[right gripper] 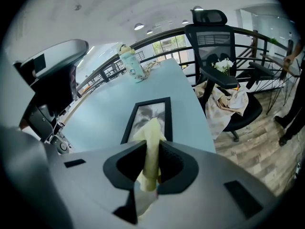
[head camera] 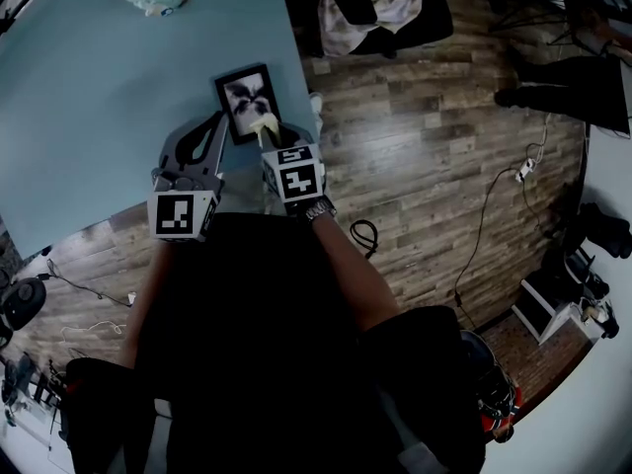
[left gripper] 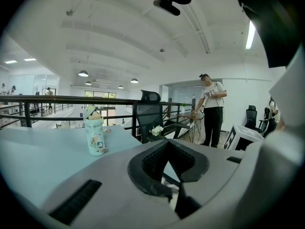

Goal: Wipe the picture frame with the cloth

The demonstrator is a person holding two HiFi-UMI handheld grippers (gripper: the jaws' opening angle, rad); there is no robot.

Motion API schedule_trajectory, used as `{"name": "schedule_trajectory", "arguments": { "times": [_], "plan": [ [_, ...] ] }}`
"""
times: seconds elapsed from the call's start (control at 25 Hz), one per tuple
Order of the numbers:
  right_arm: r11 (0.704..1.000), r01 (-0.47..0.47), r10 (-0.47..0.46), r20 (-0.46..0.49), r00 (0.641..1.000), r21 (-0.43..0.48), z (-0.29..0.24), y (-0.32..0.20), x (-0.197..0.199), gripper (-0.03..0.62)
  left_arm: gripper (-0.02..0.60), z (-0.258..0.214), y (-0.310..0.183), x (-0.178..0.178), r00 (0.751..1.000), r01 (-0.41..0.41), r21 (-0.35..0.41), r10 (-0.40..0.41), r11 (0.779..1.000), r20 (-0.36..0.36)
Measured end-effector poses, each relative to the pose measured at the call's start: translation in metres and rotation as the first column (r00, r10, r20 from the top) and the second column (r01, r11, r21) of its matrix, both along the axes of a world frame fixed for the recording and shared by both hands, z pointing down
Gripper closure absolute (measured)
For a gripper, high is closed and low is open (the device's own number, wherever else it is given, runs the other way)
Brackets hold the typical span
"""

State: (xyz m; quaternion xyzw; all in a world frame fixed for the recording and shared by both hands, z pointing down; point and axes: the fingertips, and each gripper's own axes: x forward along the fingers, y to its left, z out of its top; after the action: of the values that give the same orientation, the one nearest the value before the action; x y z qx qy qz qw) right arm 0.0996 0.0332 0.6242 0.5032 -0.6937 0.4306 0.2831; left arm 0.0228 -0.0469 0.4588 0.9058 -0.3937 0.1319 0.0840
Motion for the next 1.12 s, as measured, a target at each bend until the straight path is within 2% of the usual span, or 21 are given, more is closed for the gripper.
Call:
{"name": "schedule_trajectory", "arguments": {
  "times": [0.48, 0.68, 1.12],
  "plan": [
    [1.000, -0.029, 0.029, -0.013, 1.000, -0.008, 0.002, -0.006, 0.021, 0.536, 0.584, 0.000, -0.008, 0.008, 1.000, 0.006, 0.003, -0.006, 1.000, -0.003],
    [1.000, -0.018, 0.018, -0.012, 1.000, -0.009, 0.002, -0.014, 0.025, 0.536, 0.584, -0.006, -0.013, 0.010, 0.999, 0.037, -0.008, -0.037, 0.999, -0.026],
    [1.000, 0.027, -0.027, -0.016, 0.999, -0.003, 0.002, -0.039, 0.026, 0.536, 0.584, -0.005, -0.027, 0.000, 0.993, 0.113, -0.039, -0.114, 0.993, -0.017]
  ]
}}
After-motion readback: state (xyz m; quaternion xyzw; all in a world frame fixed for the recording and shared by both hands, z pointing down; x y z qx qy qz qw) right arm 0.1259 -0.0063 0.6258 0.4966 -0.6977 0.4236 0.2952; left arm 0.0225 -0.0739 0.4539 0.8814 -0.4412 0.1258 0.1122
